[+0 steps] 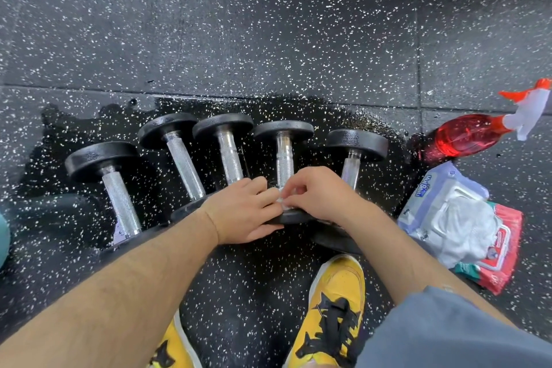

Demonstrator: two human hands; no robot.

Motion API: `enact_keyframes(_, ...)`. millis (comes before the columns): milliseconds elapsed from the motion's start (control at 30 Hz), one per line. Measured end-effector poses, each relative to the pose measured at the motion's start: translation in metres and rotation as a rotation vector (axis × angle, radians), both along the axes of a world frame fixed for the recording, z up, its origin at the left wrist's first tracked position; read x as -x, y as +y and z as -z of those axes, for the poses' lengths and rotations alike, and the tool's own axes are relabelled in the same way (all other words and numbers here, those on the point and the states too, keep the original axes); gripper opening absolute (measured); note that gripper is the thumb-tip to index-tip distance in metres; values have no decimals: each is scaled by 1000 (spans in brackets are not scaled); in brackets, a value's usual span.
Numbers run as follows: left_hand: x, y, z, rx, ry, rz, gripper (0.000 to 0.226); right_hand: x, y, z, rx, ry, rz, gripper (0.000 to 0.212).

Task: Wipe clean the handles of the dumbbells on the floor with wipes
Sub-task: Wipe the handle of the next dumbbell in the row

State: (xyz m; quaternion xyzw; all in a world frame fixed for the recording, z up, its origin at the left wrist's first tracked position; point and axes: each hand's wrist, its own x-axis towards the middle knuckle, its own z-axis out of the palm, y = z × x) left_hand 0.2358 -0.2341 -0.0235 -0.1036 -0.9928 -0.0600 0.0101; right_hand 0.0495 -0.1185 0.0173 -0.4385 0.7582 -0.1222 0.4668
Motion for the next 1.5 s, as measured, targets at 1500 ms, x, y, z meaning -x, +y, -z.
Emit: enact_keyframes(1500,2,0,-2,-48,-17,-22,35,8,3,23,-106,-132,196,40)
